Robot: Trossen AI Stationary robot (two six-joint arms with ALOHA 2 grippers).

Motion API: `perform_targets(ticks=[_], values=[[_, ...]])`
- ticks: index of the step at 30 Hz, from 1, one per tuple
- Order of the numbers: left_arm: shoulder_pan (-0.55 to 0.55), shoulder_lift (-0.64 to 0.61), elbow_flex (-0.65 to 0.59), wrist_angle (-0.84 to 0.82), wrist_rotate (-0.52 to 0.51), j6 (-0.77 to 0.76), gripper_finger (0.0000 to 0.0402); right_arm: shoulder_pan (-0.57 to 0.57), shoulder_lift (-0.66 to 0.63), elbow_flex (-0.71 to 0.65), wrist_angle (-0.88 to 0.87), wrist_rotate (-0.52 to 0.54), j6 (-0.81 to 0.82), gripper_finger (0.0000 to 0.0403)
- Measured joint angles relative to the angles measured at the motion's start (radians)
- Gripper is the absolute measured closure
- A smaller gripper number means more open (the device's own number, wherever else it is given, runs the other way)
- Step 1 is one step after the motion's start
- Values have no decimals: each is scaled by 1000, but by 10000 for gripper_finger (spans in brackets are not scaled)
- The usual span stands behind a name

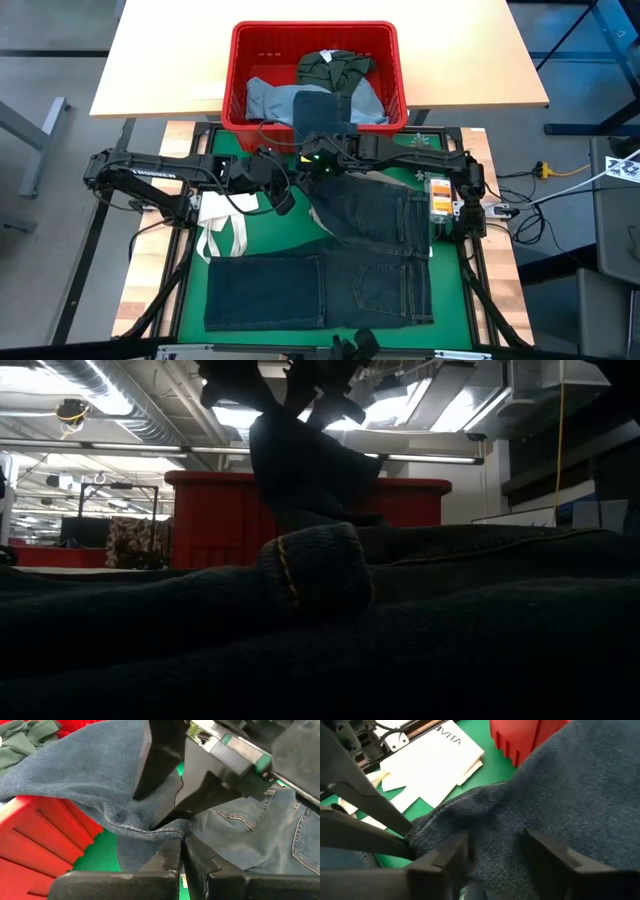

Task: Fold Laundry from Bin
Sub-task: Fold the dark blue jeans

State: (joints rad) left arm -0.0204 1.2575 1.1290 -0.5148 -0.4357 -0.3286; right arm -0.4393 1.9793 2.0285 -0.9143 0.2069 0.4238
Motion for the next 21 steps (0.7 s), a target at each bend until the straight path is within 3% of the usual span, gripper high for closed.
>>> perform_targets(ticks=[7, 13, 21], values=[[0, 0, 0, 5, 0, -1, 398, 0, 0, 0, 4, -6, -15, 384], [0, 0, 0, 6, 4, 21, 383, 1, 0, 0, 18, -67, -37, 384], [0, -2, 0, 7, 10, 50, 315, 0, -32, -2, 18, -86, -58, 398]])
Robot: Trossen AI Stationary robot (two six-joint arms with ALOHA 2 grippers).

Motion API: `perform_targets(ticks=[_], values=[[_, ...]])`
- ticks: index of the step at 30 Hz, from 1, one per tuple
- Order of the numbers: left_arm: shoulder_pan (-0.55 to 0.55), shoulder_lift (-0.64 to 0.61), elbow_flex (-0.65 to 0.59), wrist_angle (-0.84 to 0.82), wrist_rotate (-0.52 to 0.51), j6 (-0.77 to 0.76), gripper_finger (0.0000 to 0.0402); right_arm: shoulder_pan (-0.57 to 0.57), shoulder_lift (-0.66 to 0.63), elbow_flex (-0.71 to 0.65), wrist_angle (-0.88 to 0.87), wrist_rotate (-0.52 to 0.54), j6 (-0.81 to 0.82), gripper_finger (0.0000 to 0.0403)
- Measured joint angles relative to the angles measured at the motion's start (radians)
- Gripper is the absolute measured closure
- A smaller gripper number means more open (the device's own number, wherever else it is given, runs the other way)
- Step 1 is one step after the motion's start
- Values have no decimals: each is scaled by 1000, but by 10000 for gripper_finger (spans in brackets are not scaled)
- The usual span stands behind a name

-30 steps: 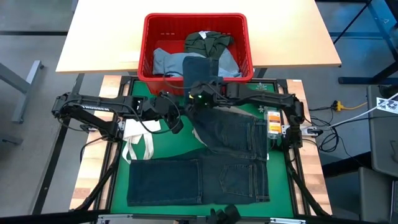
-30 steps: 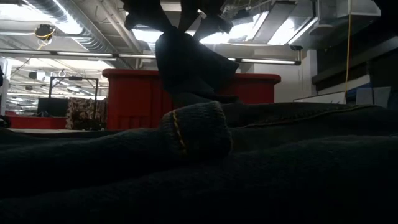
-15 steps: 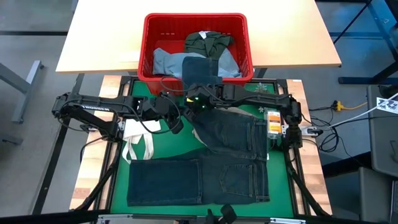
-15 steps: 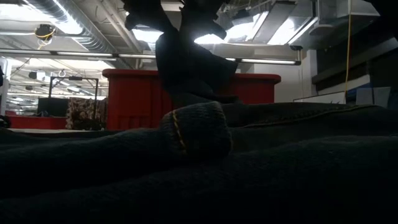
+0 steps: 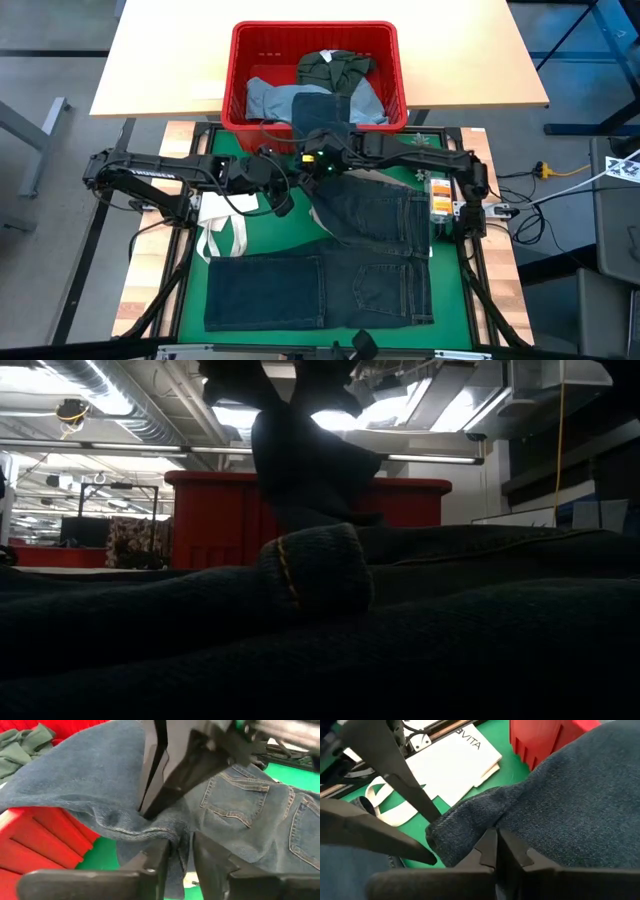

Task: Fold Laundry from Bin
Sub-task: Fold the dark blue jeans

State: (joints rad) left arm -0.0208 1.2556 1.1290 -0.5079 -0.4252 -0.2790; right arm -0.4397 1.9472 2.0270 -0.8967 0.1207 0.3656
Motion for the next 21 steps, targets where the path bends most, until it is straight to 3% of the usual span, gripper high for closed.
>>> perform_targets(ticks=[10, 21], values=[[0, -7, 0, -37, -1, 1, 283, 1, -48, 0, -8, -5, -11, 400], [20, -99, 1, -65, -15, 27, 294, 2, -155, 1, -110, -17, -34, 401]])
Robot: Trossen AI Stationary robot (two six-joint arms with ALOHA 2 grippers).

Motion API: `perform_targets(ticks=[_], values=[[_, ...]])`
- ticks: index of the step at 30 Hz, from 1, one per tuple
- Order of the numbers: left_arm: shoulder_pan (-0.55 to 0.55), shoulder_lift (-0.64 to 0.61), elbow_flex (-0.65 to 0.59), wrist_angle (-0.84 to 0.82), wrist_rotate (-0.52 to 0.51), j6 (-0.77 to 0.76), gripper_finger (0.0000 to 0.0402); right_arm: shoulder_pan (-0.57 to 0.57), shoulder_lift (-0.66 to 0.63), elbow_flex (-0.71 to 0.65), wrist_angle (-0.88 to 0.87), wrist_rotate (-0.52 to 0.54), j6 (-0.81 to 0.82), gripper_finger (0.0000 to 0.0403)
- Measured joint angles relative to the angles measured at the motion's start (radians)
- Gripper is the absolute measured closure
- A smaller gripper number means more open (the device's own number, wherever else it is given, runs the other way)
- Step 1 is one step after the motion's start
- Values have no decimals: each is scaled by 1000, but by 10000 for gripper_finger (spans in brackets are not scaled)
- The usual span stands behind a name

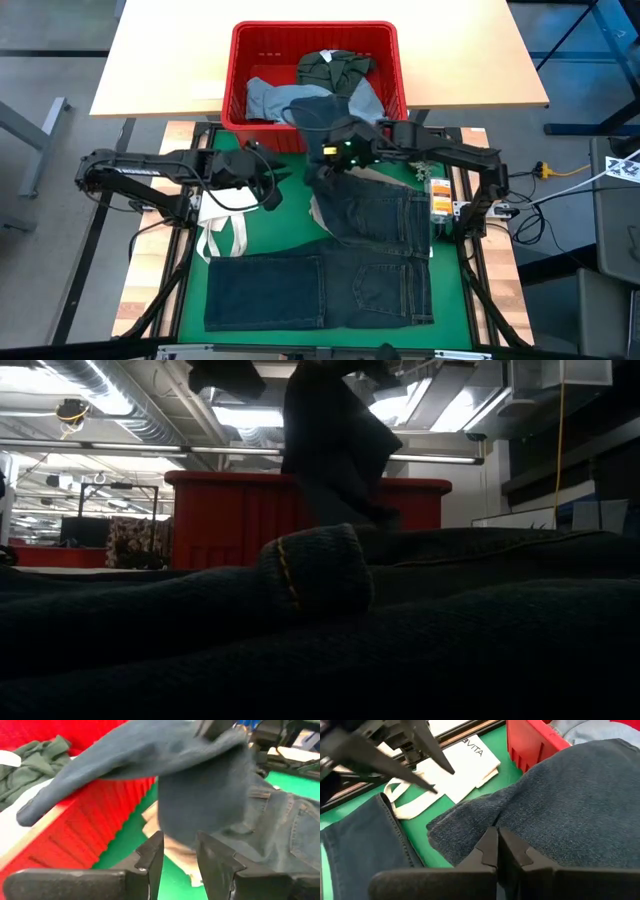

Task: Fold Laundry from Bin
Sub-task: Fold the dark blue jeans

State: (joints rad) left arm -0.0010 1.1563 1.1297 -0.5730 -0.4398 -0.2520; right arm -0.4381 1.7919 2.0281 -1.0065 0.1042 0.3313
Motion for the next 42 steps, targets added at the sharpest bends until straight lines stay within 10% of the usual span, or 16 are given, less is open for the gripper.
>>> perform_targets(ticks=[13, 31, 42], values=[[55, 27, -113, 15, 26, -31, 326, 0, -50, 0, 11, -225, -7, 401], [50, 37, -589, 967, 172, -34, 351, 0, -51, 1, 21, -517, -76, 402], [75, 111, -604, 1037, 207, -27, 339, 0, -51, 1, 26, -517, -76, 402]])
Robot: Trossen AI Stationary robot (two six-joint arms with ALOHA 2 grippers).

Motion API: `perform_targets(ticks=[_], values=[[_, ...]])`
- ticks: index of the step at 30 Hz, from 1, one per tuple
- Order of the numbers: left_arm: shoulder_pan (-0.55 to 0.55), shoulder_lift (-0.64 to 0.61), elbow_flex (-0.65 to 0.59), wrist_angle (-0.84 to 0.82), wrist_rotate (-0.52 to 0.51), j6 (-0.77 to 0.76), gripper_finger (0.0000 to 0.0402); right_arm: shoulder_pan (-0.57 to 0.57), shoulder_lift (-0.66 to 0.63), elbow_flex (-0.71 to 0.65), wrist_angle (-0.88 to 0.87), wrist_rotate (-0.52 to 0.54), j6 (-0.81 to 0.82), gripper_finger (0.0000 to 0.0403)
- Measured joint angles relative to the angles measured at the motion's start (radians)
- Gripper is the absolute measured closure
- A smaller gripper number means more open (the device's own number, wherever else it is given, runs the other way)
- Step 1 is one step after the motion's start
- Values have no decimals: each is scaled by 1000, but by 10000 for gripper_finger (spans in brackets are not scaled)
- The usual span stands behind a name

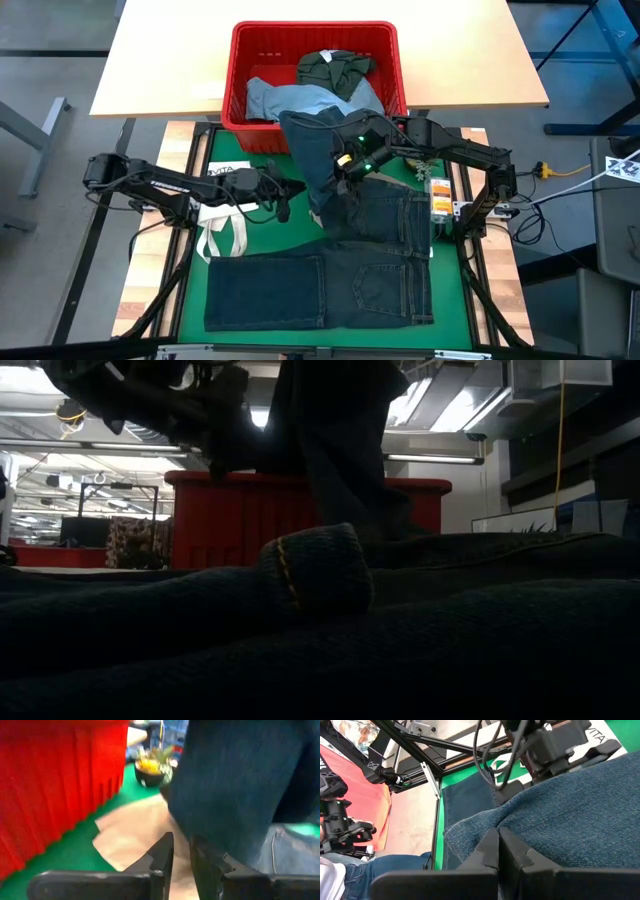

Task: Fold Laundry from Bin
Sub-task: Fold the dark blue jeans

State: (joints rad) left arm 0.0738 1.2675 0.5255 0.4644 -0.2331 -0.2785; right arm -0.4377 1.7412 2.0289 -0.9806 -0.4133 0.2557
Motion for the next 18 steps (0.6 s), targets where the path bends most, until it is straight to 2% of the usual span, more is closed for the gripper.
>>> perform_targets(ticks=[11, 18], values=[[-5, 98, 0, 5, 165, -1, 243, 0, 0, 0, 0, 0, 0, 402], [-14, 137, 0, 119, 137, 1, 204, 0, 0, 0, 0, 0, 0, 402]])
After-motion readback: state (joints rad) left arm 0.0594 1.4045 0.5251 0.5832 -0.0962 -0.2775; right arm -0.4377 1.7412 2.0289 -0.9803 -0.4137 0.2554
